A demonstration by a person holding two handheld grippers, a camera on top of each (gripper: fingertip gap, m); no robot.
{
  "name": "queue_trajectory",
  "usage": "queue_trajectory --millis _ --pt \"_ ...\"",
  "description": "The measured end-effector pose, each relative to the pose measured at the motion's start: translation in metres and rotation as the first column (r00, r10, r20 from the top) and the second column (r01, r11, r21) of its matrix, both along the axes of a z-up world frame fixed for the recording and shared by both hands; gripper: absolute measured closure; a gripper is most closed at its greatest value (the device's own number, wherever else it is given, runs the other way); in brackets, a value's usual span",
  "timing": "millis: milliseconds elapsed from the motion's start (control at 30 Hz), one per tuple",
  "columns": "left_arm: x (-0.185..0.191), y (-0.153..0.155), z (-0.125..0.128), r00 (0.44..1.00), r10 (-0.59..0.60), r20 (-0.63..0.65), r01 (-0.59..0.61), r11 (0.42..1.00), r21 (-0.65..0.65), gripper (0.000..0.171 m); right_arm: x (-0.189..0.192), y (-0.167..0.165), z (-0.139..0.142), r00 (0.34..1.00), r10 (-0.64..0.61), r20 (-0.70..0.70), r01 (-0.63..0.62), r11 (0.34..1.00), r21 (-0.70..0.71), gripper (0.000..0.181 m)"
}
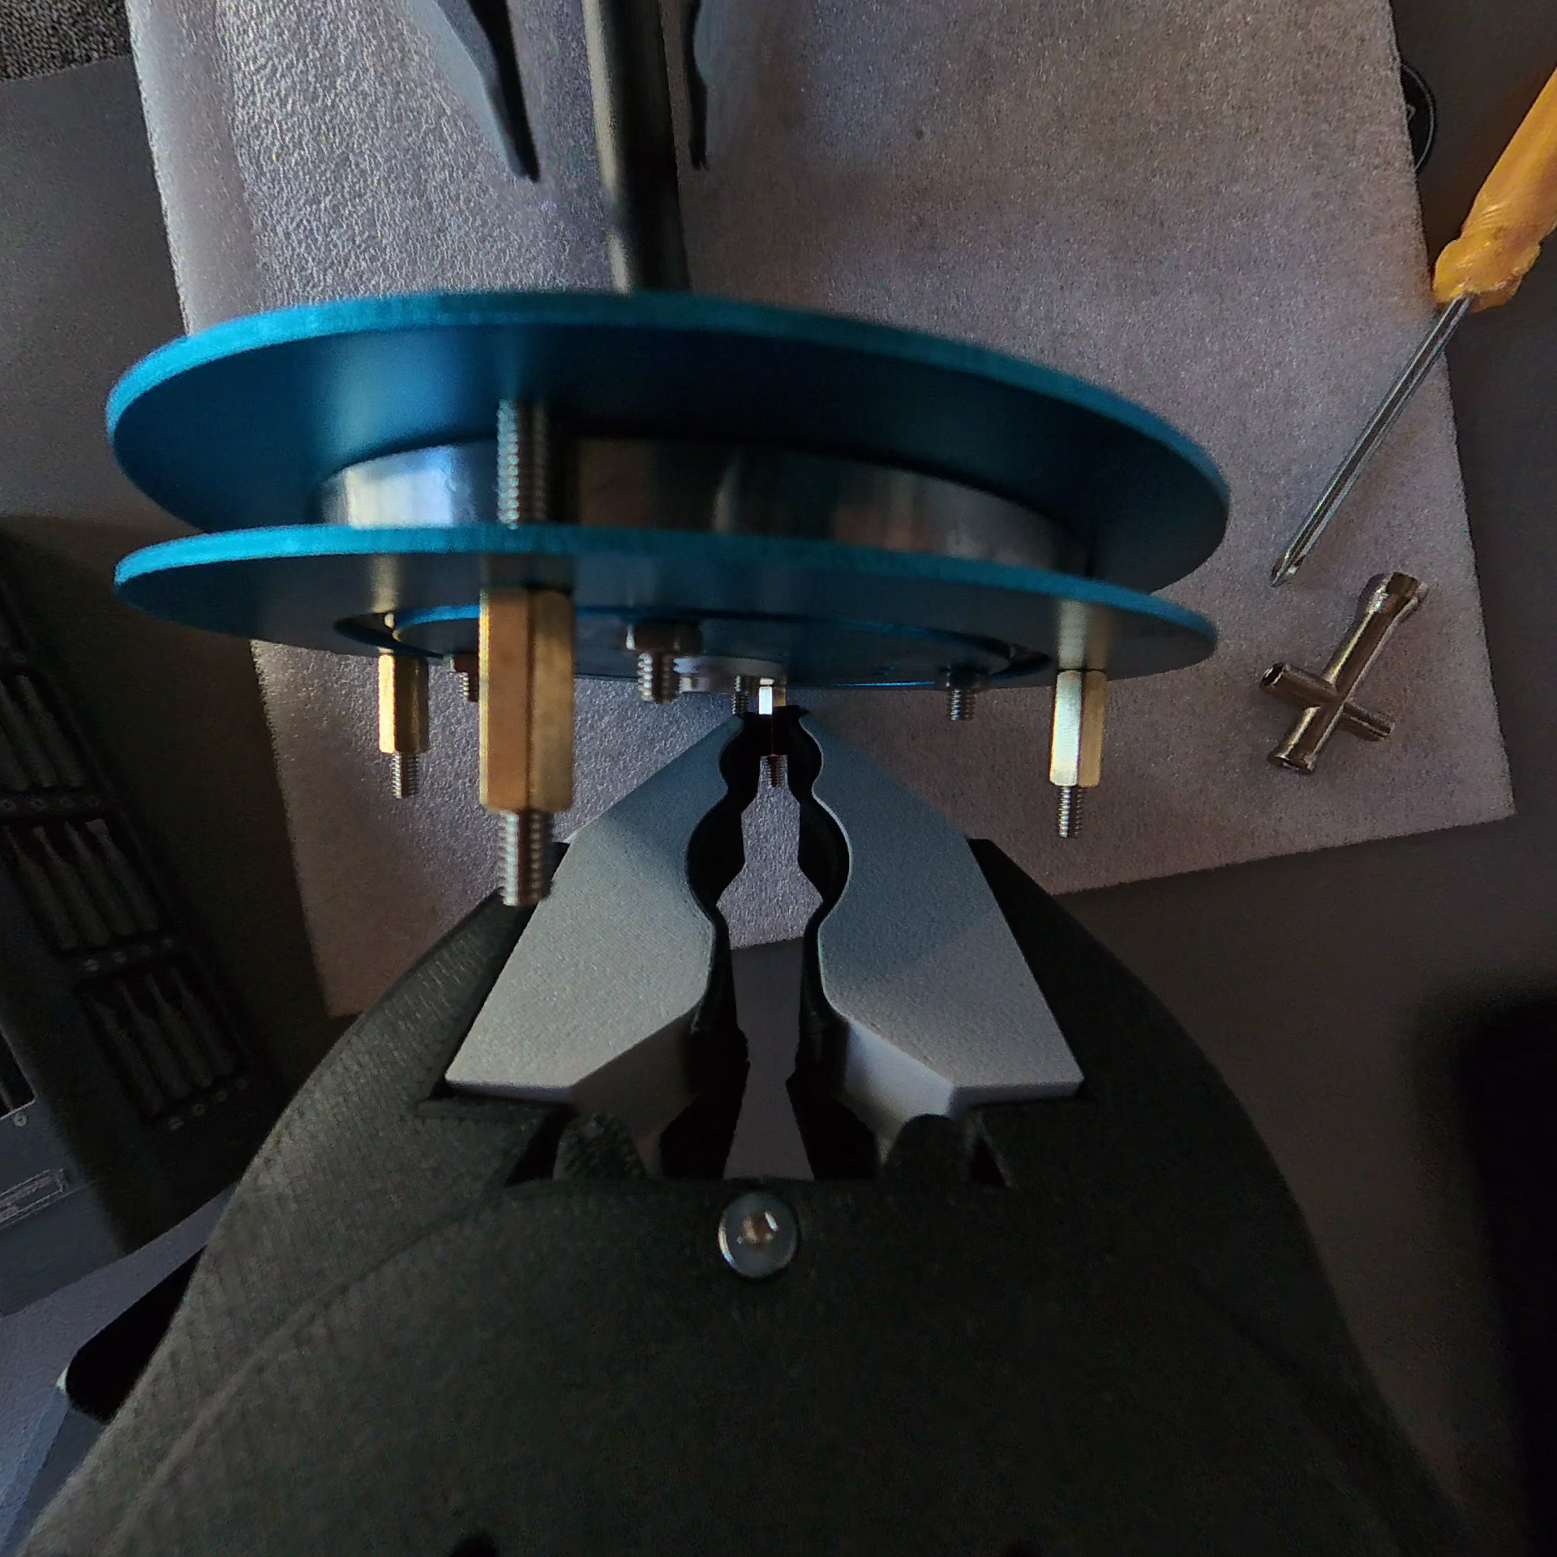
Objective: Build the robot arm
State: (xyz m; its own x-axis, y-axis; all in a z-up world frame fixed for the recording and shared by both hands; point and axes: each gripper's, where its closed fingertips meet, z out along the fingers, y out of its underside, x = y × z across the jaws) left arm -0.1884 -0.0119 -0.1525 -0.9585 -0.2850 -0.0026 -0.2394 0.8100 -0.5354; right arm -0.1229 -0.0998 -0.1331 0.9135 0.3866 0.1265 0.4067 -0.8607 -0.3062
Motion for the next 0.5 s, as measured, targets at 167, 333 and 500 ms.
queue_trajectory --millis 167,333,500 --pt "0.000 0.000 0.000 1.000 0.001 -0.005 -0.001 1.000 -0.006 0.167 -0.047 0.052 0.093 0.893 0.302 0.333 -0.419 0.829 0.370 0.149" --pt "0.000 0.000 0.000 1.000 0.009 -0.009 -0.009 1.000 -0.014 0.167 -0.073 0.078 0.100 0.714 0.444 0.541 -0.638 0.730 0.243 0.149" --pt "0.000 0.000 0.000 1.000 -0.005 0.008 0.005 1.000 -0.011 0.167 -0.062 0.092 0.081 0.514 0.489 0.704 -0.702 0.712 0.017 0.143"
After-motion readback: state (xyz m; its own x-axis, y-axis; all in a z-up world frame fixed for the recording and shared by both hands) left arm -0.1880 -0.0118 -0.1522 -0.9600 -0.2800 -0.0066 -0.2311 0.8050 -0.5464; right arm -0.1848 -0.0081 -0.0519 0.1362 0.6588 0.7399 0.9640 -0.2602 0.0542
